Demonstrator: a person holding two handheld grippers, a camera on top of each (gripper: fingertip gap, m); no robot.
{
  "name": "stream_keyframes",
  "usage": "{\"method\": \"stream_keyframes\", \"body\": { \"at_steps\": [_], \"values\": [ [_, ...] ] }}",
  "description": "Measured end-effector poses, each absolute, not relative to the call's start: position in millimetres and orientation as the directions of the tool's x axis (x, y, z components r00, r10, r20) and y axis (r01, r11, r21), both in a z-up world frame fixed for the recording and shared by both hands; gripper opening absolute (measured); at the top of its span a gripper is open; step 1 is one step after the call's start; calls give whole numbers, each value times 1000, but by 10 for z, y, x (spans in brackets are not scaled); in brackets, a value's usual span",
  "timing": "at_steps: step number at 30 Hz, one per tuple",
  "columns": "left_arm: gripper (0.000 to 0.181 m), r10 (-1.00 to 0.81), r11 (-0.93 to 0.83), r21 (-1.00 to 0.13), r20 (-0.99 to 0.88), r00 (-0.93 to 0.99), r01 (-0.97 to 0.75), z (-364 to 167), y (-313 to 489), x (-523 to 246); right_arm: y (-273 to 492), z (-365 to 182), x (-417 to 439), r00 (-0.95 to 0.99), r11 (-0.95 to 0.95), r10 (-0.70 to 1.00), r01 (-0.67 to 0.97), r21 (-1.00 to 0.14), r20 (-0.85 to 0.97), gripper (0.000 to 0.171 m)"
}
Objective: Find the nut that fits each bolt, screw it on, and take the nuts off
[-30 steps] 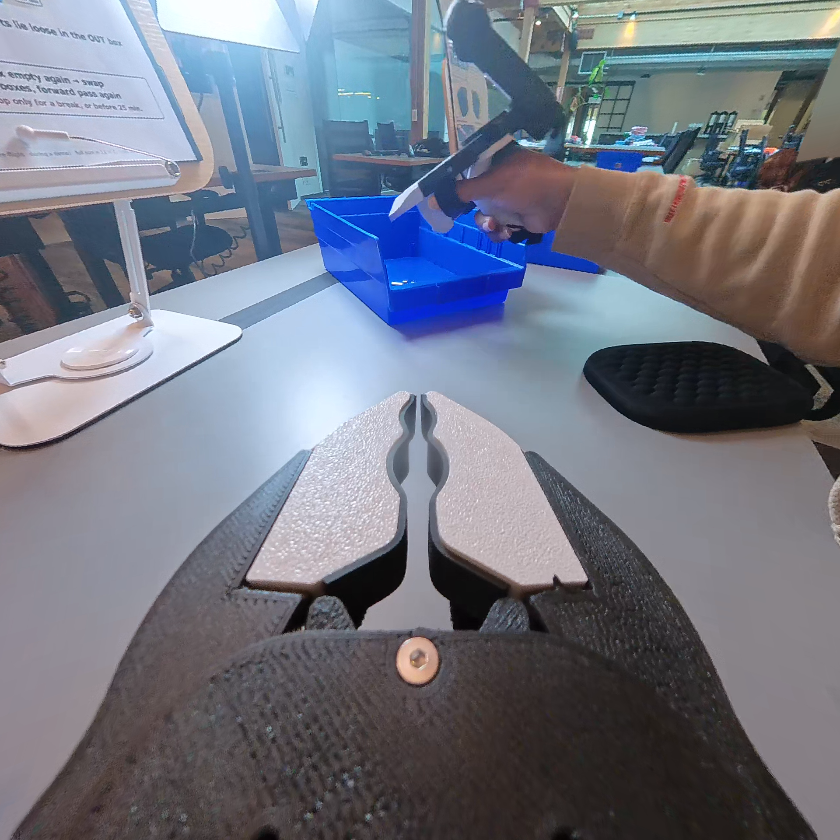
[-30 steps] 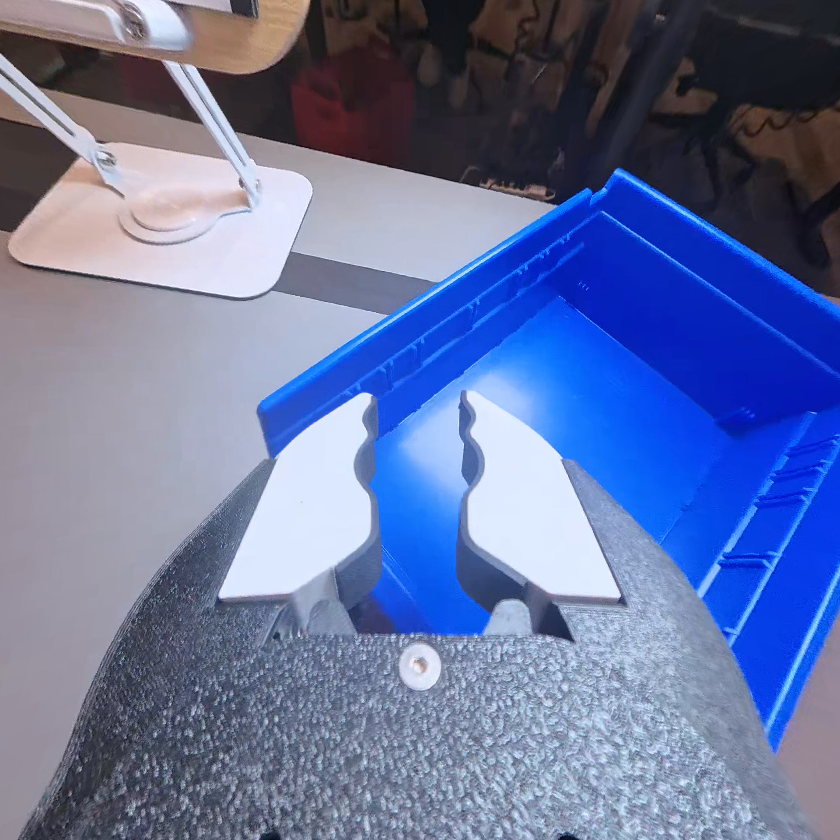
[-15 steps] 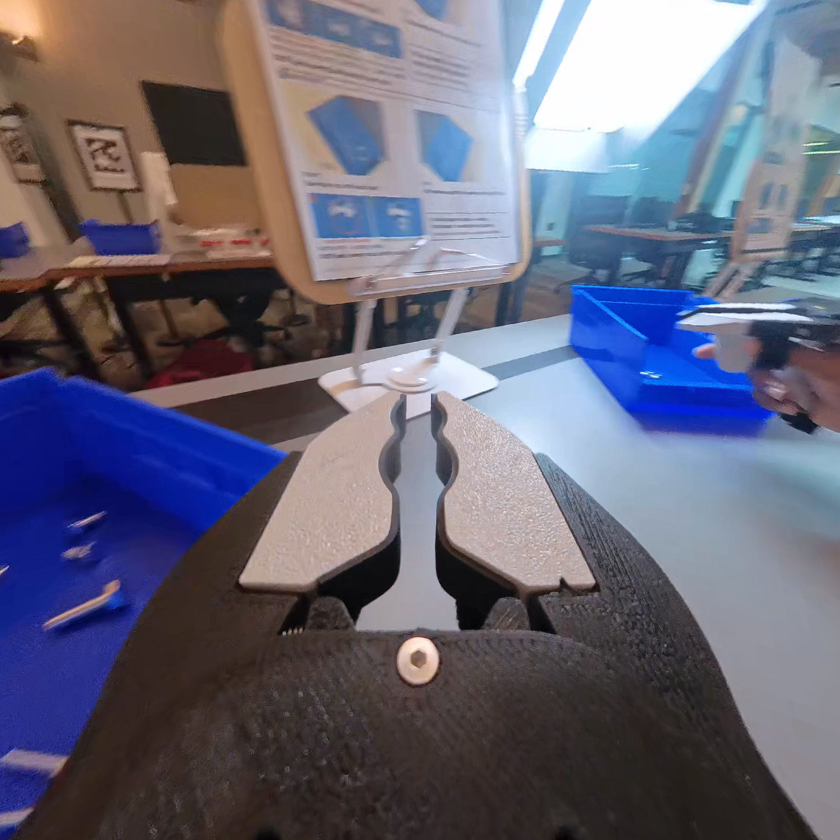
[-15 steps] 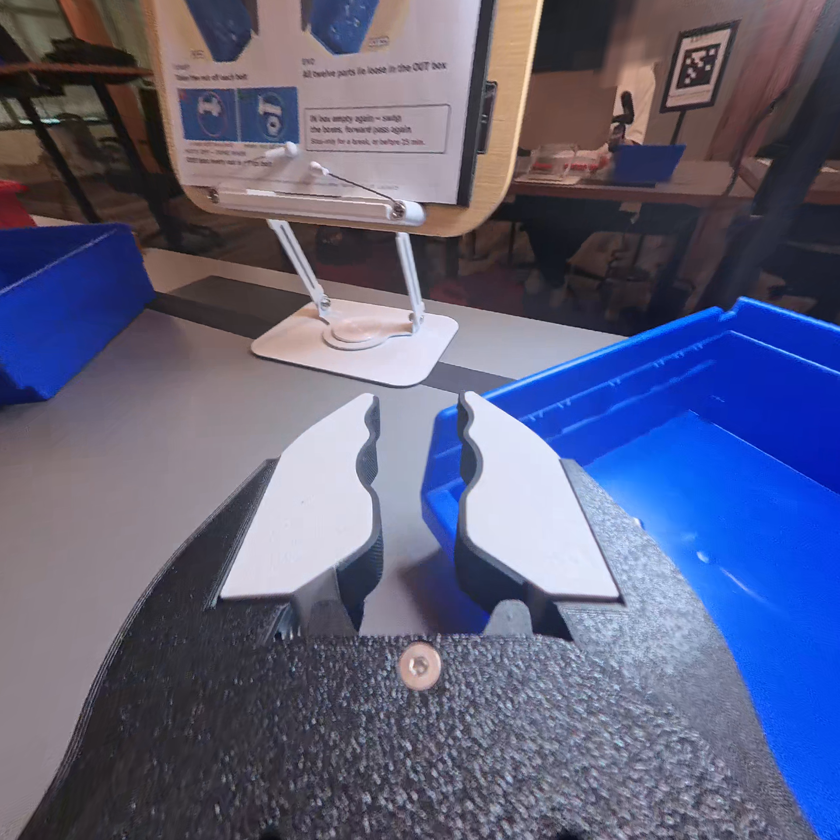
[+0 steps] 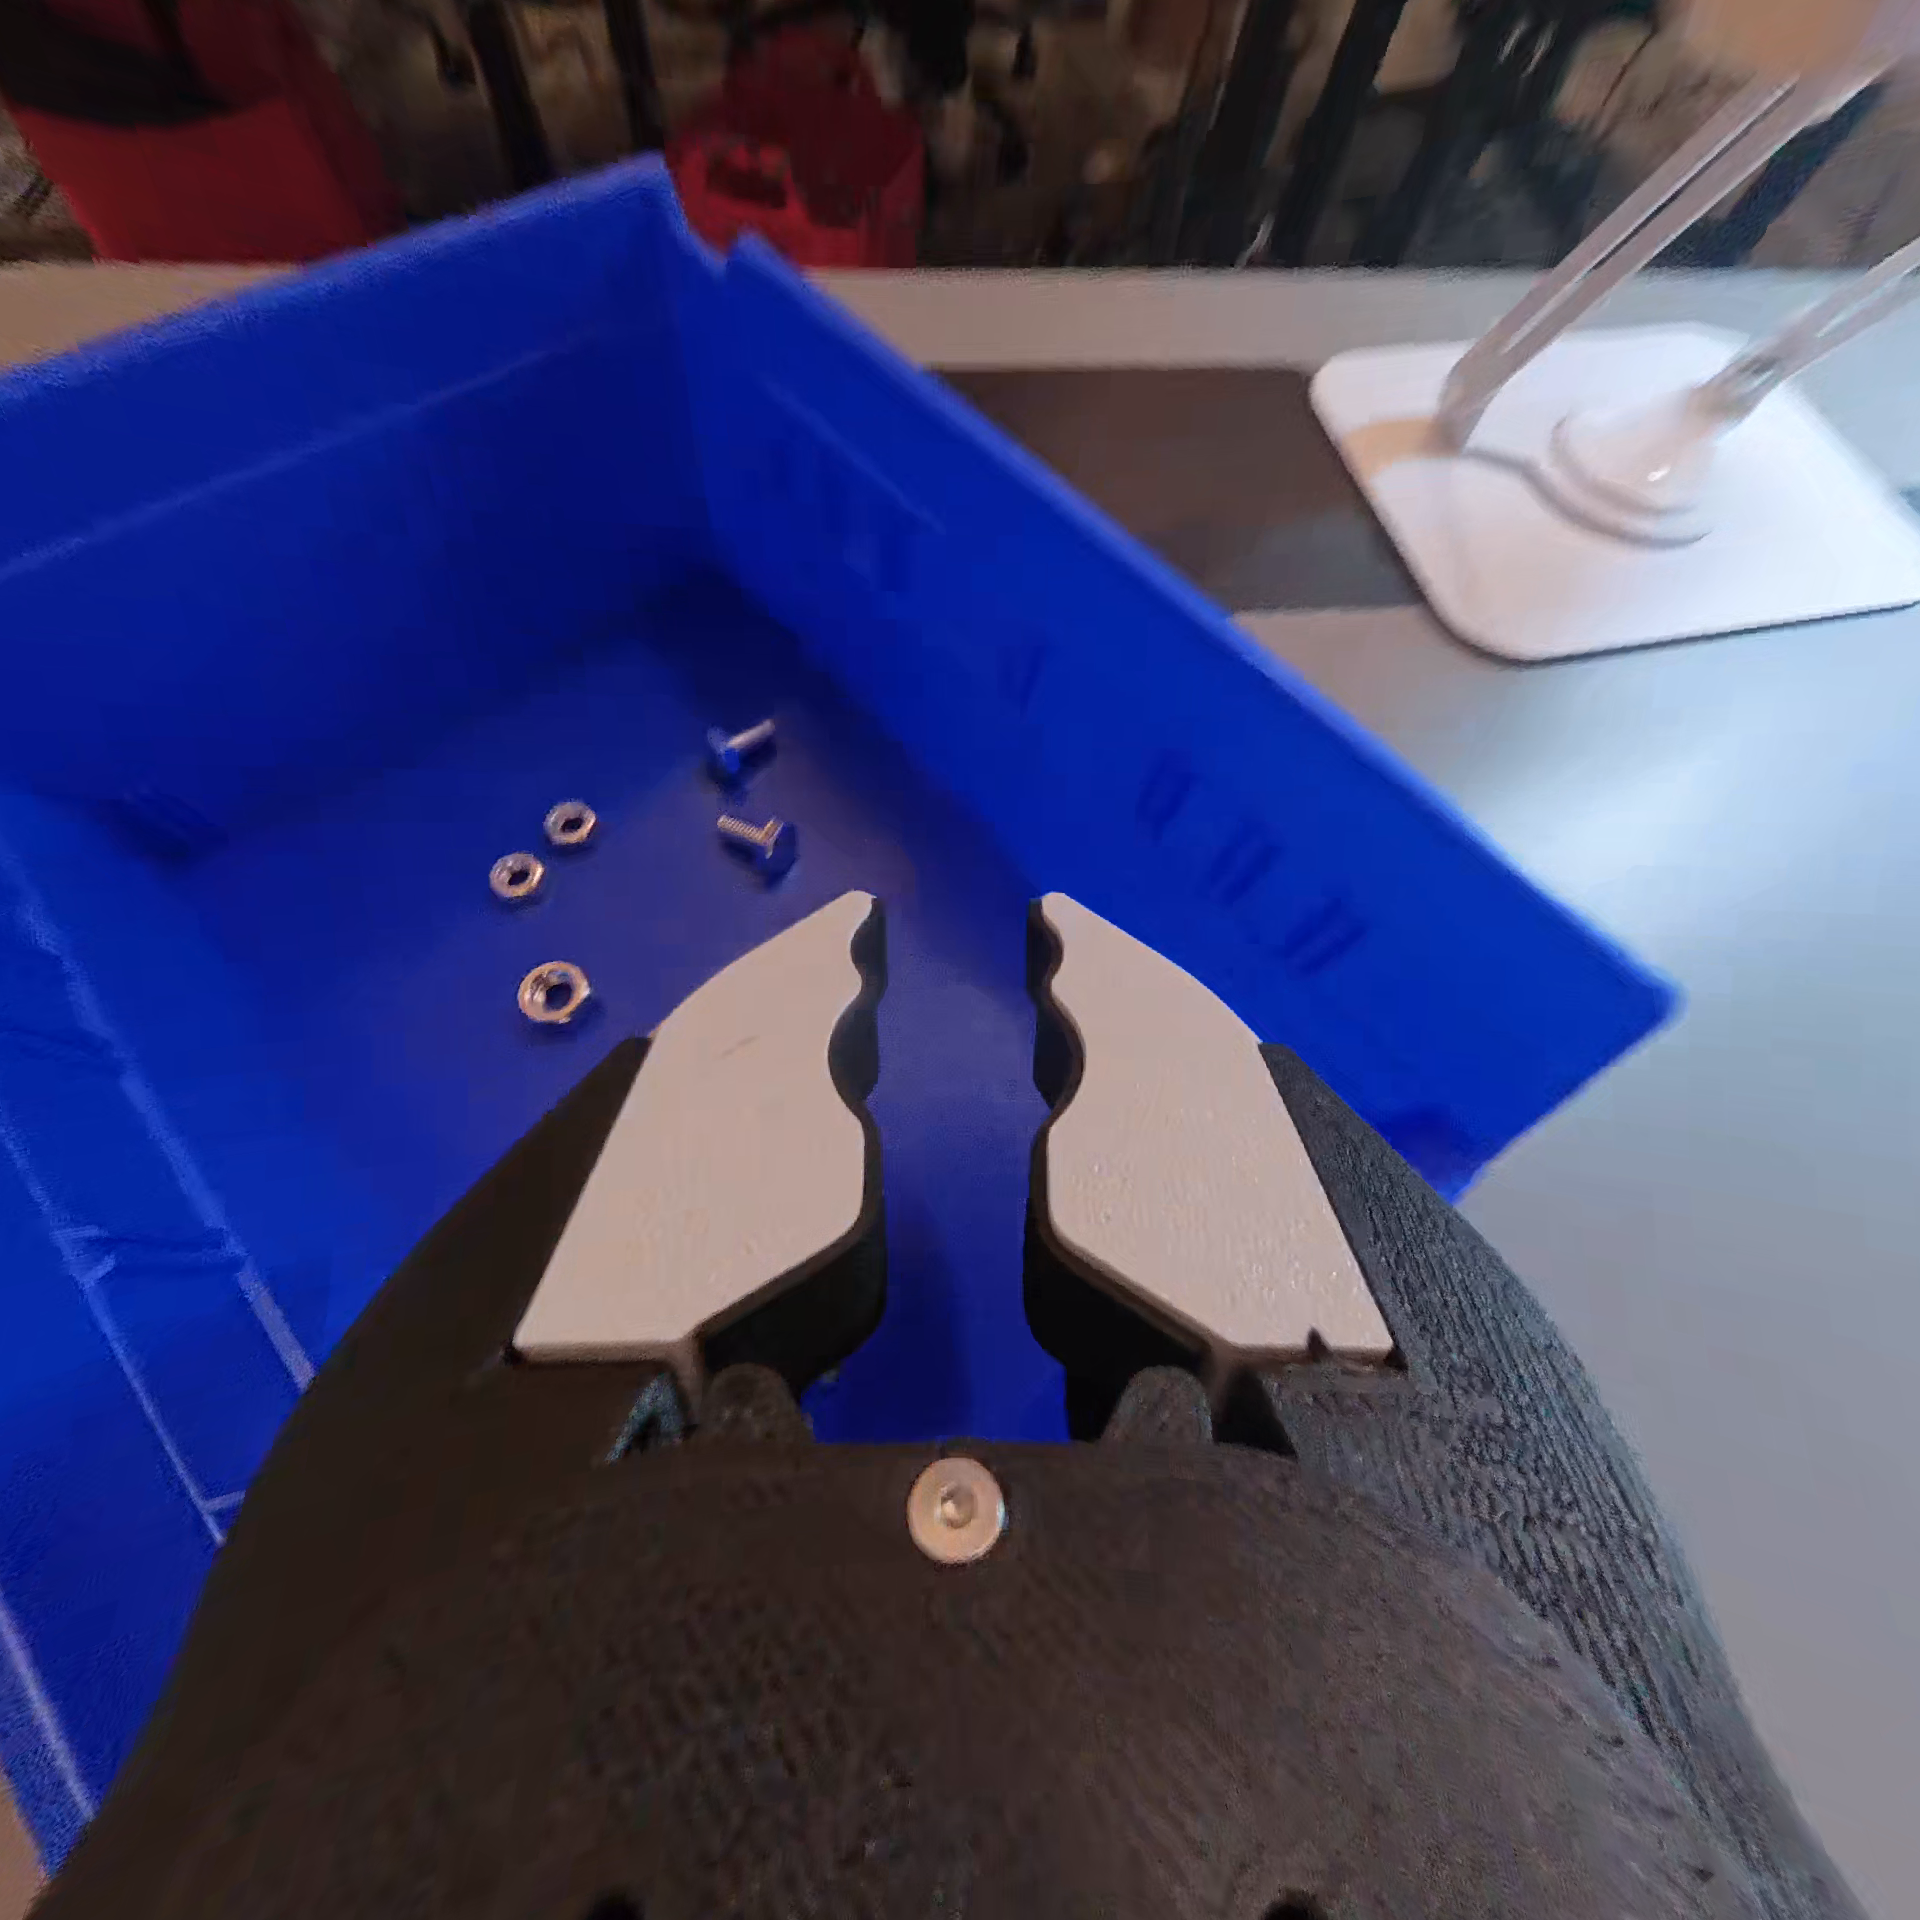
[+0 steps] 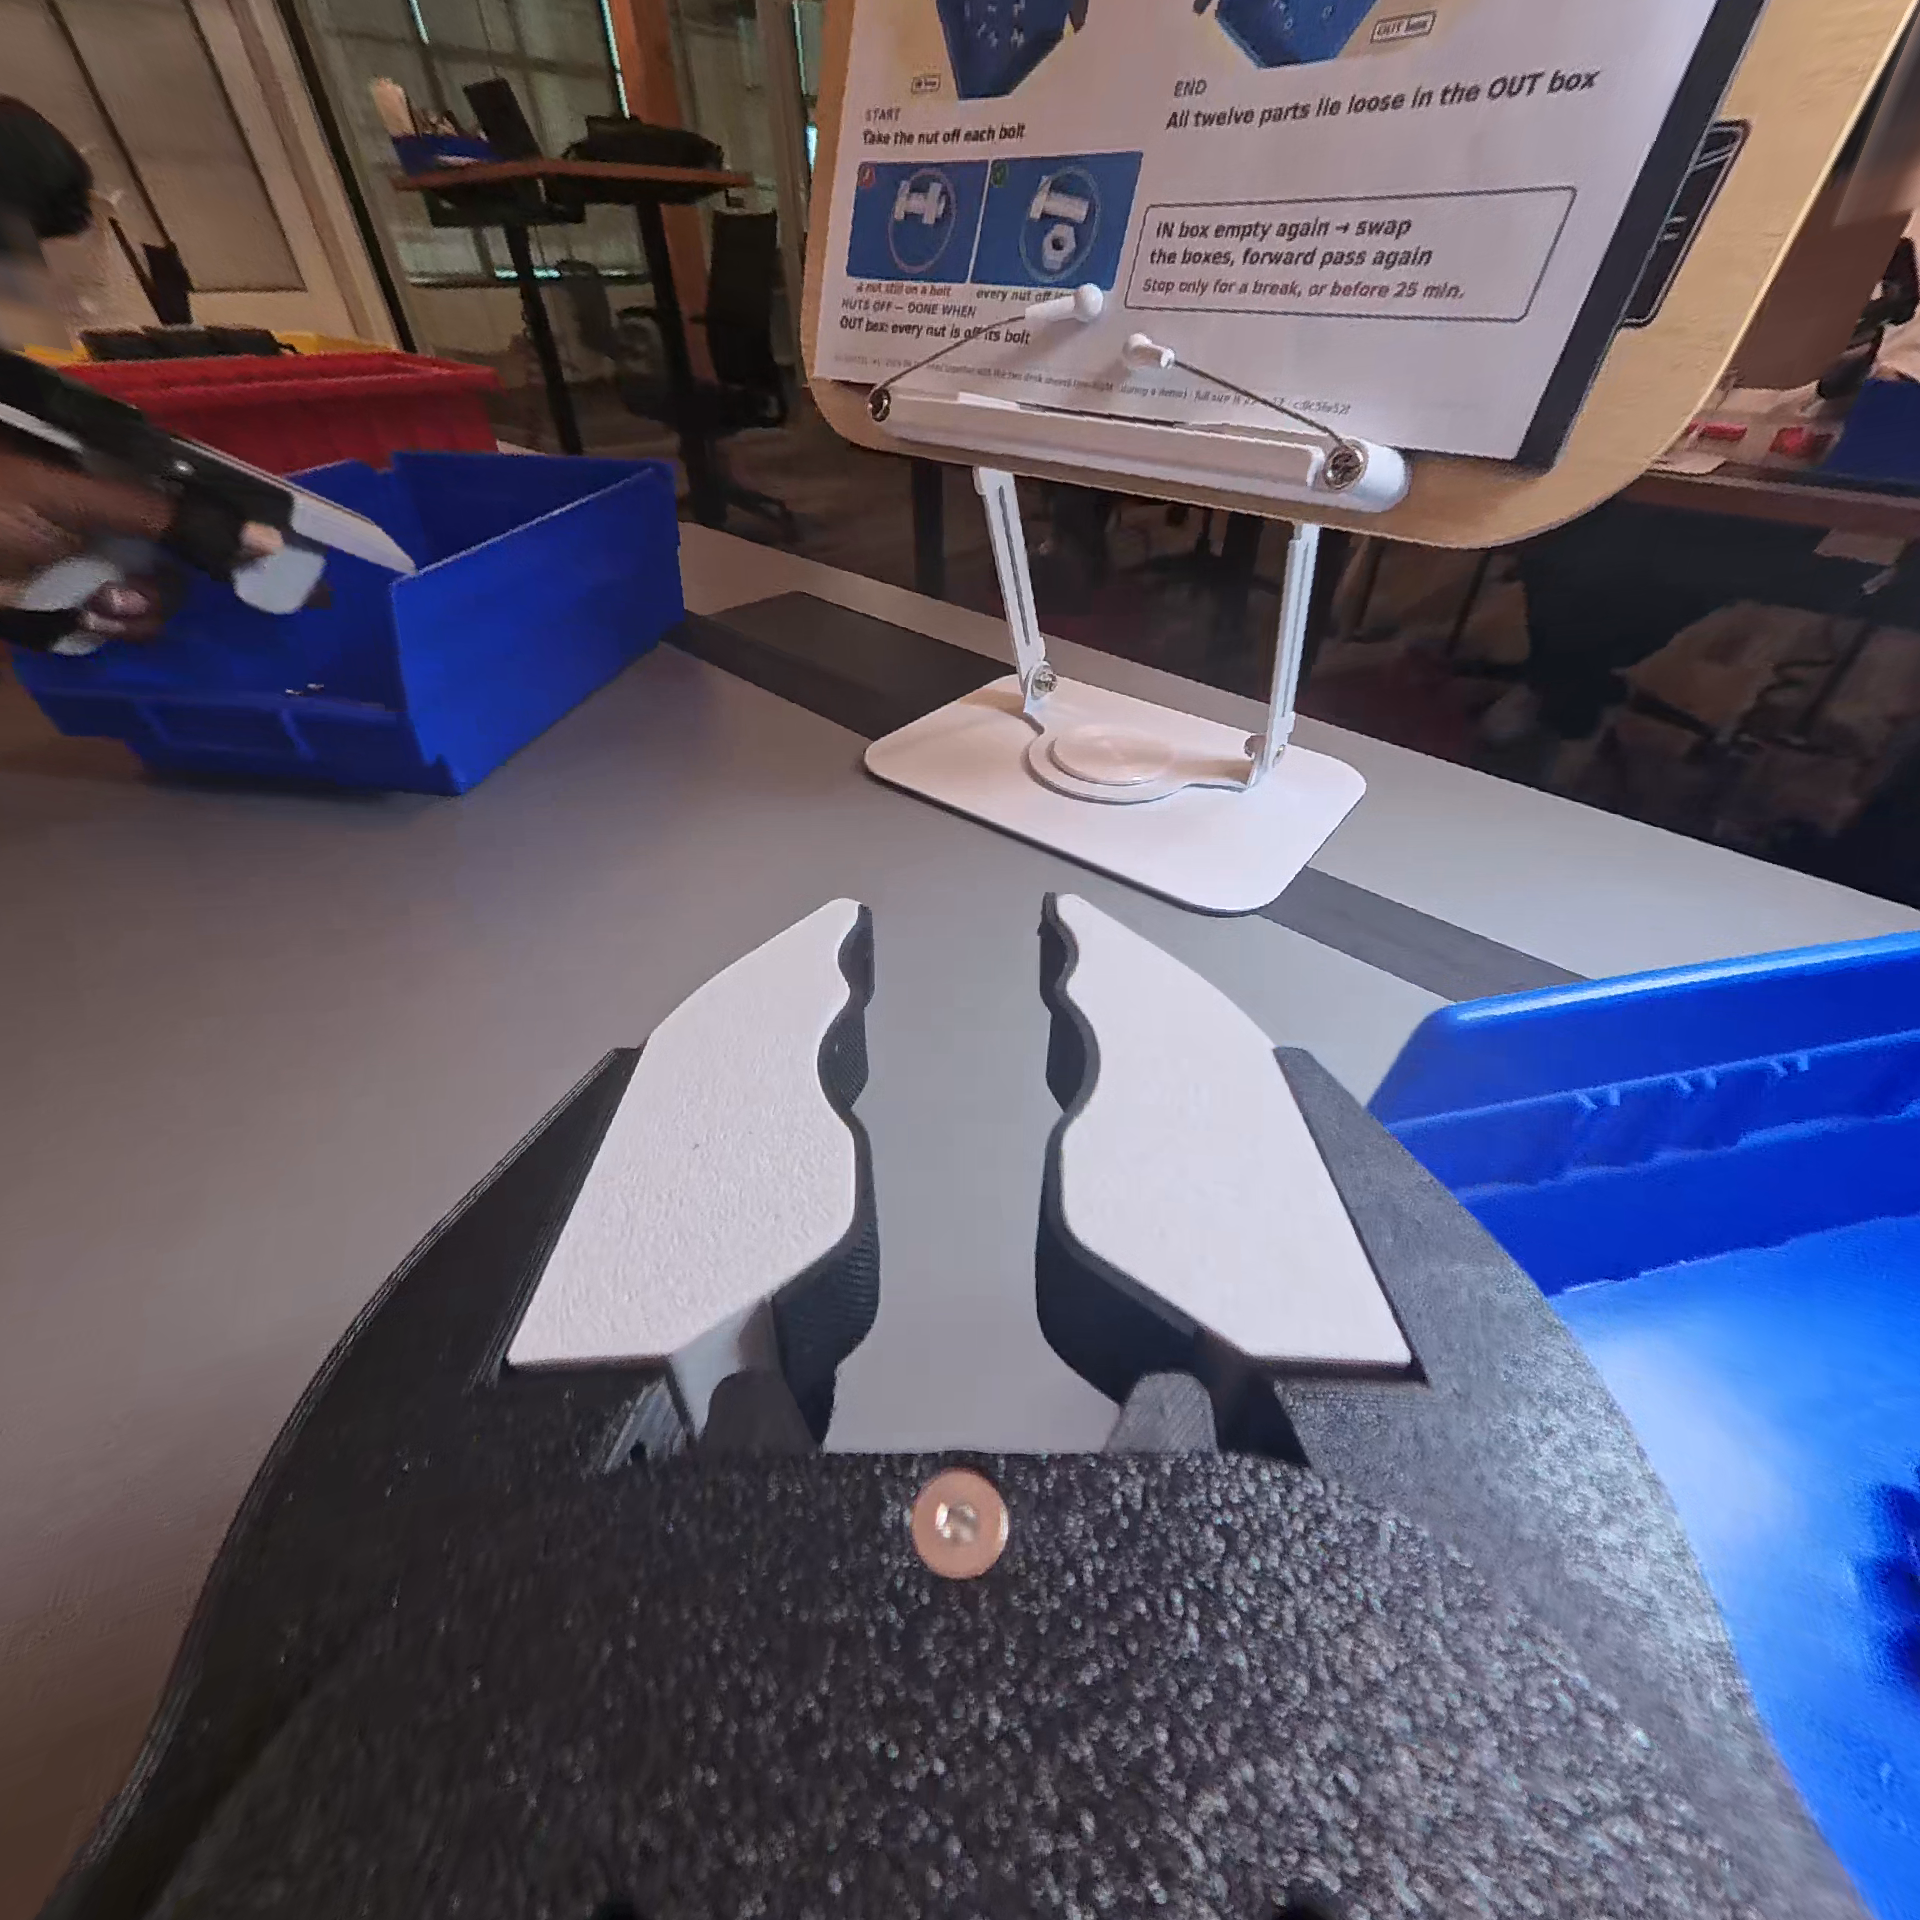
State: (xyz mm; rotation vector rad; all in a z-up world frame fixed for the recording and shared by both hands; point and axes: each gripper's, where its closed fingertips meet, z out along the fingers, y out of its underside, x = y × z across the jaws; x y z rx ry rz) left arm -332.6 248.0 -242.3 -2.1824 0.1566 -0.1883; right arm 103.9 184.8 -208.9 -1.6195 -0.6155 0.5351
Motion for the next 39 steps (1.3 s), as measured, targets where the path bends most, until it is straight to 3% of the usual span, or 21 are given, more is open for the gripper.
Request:
{"method": "stream_keyframes", "body": {
  "at_steps": [7, 19, 21, 29, 39],
  "values": [
    [25, -159, -744, -654, -27, 987, -137, -2949, 2578, -3509, 1745, -2177, 881, 718, -70, 693, 165, -984, 71, 28],
    [12, -200, -831, -487, -187, 962, -268, -3210, 2532, -3538, 1758, -2173, 874, 706, -126, 708, 79, -989, -34, 25],
    [1, -198, -820, -500, -210, 957, -279, -3211, 2565, -3542, 1751, -2163, 882, 704, -127, 709, 72, -989, -40, 24],
    [2, -232, -776, -492, -358, 904, -394, -3118, 2598, -3569, 1741, -2157, 887, 704, -125, 709, 69, -990, -40, 23],
    [1, -212, -449, -651, -588, 780, -612, -2163, 2489, -3180, 1741, -2175, 883, 692, -152, 718, 45, -987, -78, 22]
  ]
}}
